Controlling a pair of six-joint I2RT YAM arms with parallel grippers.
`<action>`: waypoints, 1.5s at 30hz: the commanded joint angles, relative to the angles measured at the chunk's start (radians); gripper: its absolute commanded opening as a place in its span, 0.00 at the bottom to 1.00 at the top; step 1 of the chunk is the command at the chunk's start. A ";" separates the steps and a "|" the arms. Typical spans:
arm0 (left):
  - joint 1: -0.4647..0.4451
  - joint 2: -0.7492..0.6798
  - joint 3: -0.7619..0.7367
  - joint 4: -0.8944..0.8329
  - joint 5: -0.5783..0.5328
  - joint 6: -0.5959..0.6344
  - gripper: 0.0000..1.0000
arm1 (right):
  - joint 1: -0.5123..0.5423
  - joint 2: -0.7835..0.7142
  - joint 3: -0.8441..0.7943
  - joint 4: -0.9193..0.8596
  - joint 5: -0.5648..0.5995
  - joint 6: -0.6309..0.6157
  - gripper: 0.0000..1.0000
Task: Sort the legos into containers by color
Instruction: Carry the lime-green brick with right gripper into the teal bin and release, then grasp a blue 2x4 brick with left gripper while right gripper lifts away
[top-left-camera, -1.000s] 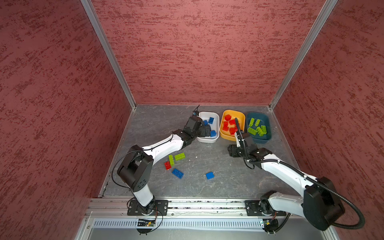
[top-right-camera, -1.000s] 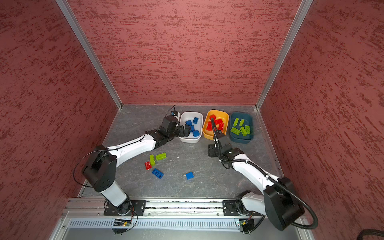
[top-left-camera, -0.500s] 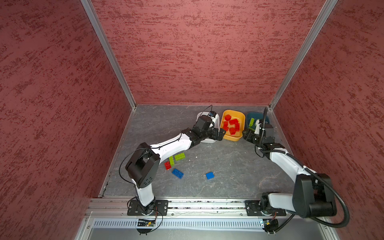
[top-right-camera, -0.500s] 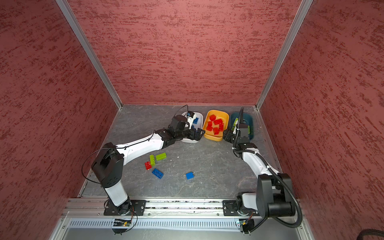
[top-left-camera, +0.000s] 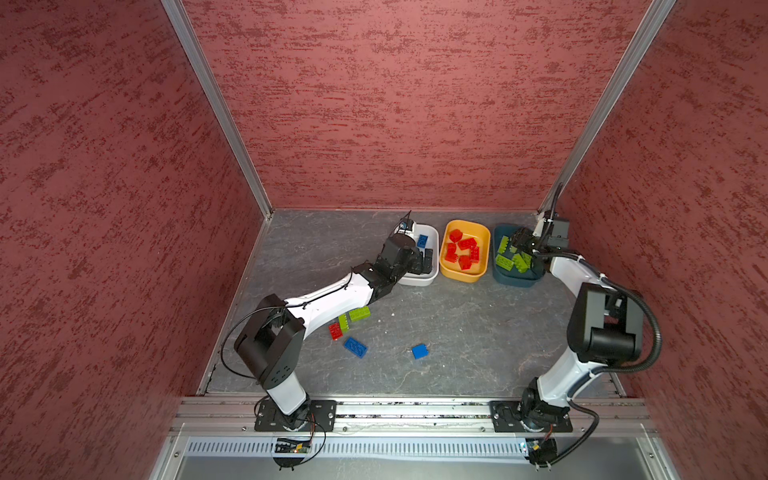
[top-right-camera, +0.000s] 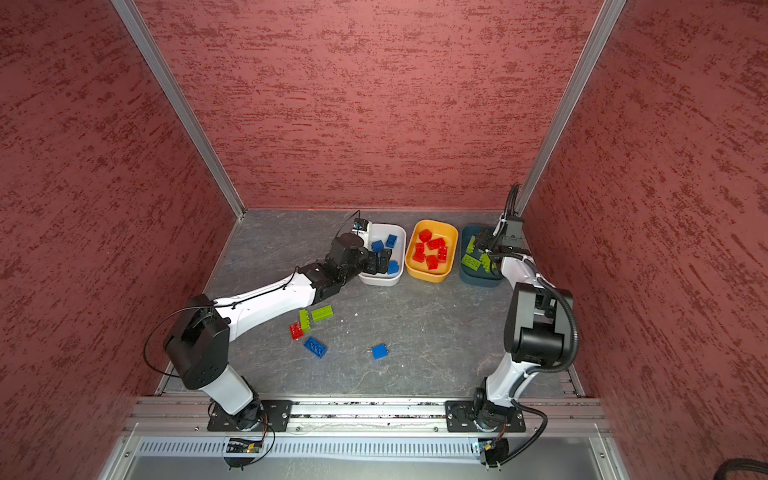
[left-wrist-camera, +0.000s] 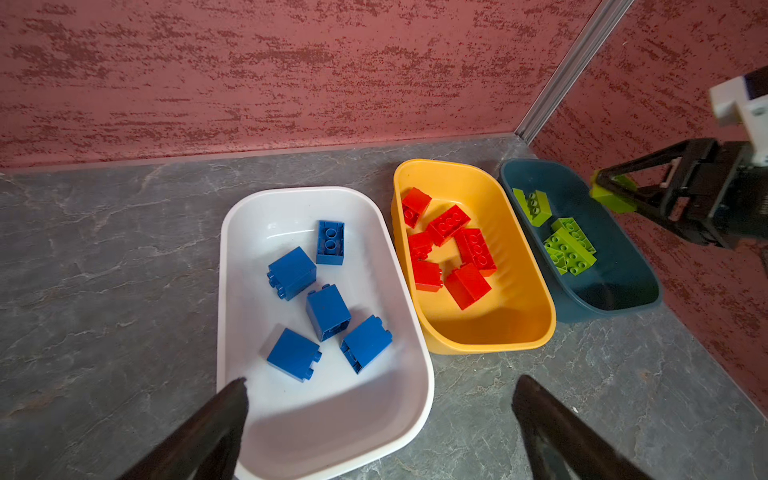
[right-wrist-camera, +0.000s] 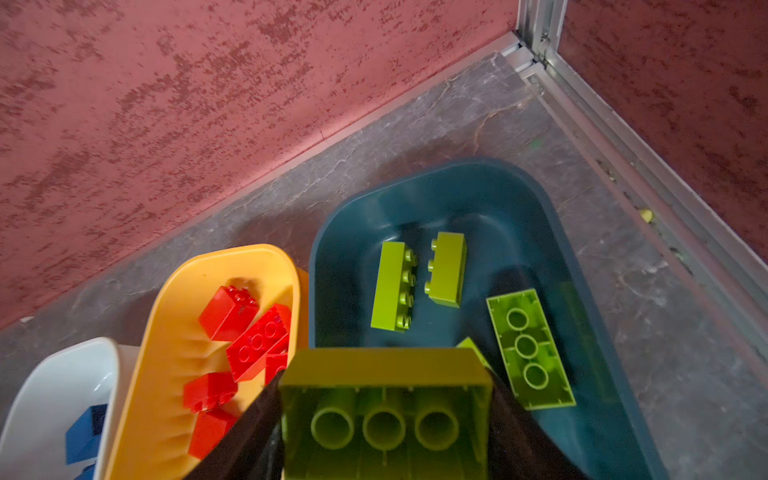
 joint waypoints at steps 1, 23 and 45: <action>0.004 -0.012 -0.004 -0.005 0.043 -0.007 1.00 | 0.004 0.045 0.093 -0.121 0.034 -0.047 0.73; 0.171 -0.212 -0.154 -0.733 -0.023 -0.404 0.99 | 0.180 -0.362 -0.182 0.021 0.124 0.075 0.99; 0.146 -0.224 -0.380 -0.893 0.354 -0.757 0.81 | 0.206 -0.466 -0.270 0.025 0.140 0.104 0.99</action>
